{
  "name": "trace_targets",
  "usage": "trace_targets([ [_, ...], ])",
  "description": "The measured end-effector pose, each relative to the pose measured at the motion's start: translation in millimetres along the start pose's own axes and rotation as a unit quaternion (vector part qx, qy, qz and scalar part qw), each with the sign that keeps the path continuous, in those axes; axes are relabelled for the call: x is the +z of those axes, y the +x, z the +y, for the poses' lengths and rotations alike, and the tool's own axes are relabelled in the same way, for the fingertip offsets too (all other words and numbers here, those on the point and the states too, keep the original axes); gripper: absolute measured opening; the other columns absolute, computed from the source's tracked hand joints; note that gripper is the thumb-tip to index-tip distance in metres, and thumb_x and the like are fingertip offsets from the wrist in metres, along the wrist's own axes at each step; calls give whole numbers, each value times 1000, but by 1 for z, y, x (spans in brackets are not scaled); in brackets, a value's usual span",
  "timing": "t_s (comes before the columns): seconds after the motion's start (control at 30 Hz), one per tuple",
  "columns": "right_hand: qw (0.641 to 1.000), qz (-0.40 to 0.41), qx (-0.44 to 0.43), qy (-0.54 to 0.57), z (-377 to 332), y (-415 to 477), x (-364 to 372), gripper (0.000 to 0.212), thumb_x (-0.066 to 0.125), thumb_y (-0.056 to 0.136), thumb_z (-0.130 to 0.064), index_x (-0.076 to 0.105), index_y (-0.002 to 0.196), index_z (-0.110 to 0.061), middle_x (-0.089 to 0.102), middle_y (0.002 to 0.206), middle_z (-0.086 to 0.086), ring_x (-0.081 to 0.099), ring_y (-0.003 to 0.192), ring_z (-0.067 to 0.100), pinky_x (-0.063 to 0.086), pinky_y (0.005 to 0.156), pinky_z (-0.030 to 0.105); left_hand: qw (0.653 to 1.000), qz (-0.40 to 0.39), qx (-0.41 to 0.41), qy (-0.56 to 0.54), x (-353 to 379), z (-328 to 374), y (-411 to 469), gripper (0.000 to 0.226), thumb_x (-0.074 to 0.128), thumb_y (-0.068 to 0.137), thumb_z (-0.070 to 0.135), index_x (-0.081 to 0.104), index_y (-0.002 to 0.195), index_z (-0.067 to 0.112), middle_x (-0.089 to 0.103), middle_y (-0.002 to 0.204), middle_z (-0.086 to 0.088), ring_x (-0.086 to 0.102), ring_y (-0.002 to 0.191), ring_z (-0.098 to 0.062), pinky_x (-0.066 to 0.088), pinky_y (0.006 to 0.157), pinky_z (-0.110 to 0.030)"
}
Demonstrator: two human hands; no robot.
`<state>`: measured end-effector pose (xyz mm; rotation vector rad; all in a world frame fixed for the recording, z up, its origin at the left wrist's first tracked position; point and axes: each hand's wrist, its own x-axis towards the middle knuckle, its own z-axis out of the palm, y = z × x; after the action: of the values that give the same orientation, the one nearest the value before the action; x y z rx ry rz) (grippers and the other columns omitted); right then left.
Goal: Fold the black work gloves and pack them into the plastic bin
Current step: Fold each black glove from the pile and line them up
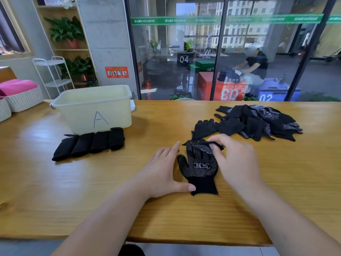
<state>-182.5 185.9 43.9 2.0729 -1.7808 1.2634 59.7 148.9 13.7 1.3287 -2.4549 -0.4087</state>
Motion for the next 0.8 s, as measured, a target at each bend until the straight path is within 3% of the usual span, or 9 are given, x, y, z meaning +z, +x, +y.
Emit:
trace_targets([
  [0.2, 981, -85, -145, -96, -5, -50, 6, 23, 83, 88, -16, 75, 103, -32, 72, 85, -19, 67, 80, 7, 51, 67, 28, 1000, -8, -8, 15, -2, 3, 0, 146, 68, 66, 94, -11, 170, 29, 23, 171, 11, 13, 158, -11, 25, 130, -43],
  [0.4, 972, -89, -175, -131, 5, -60, 9, 29, 86, 83, -10, 77, 104, -27, 75, 92, -13, 72, 89, 13, 57, 77, 36, 1000, -15, -11, 23, -3, 5, 0, 146, 68, 66, 95, -12, 169, 29, 22, 171, 10, 12, 158, -12, 24, 130, -44],
  [0.5, 964, -49, -214, -146, 0, -62, 4, 19, 72, 89, -9, 77, 103, -21, 76, 94, -8, 73, 93, 19, 57, 85, 37, 1000, -16, -15, 21, -3, 5, 1, 146, 68, 66, 95, -11, 169, 28, 22, 171, 10, 12, 158, -12, 25, 130, -45],
  [0.6, 958, -30, -238, -156, -5, -65, 0, 26, 55, 93, -14, 77, 105, -17, 79, 100, -4, 74, 98, 22, 57, 90, 39, 1000, -13, -12, 18, -3, 4, 1, 146, 68, 66, 95, -10, 170, 28, 24, 171, 10, 13, 158, -12, 25, 130, -45],
  [0.8, 971, -88, -175, -140, -2, -69, 1, 23, 85, 83, -15, 77, 102, -25, 76, 93, -11, 73, 94, 16, 57, 84, 36, 1000, -9, -8, 19, -2, 3, 2, 146, 67, 65, 97, -7, 170, 27, 23, 171, 10, 13, 158, -12, 24, 130, -43],
])
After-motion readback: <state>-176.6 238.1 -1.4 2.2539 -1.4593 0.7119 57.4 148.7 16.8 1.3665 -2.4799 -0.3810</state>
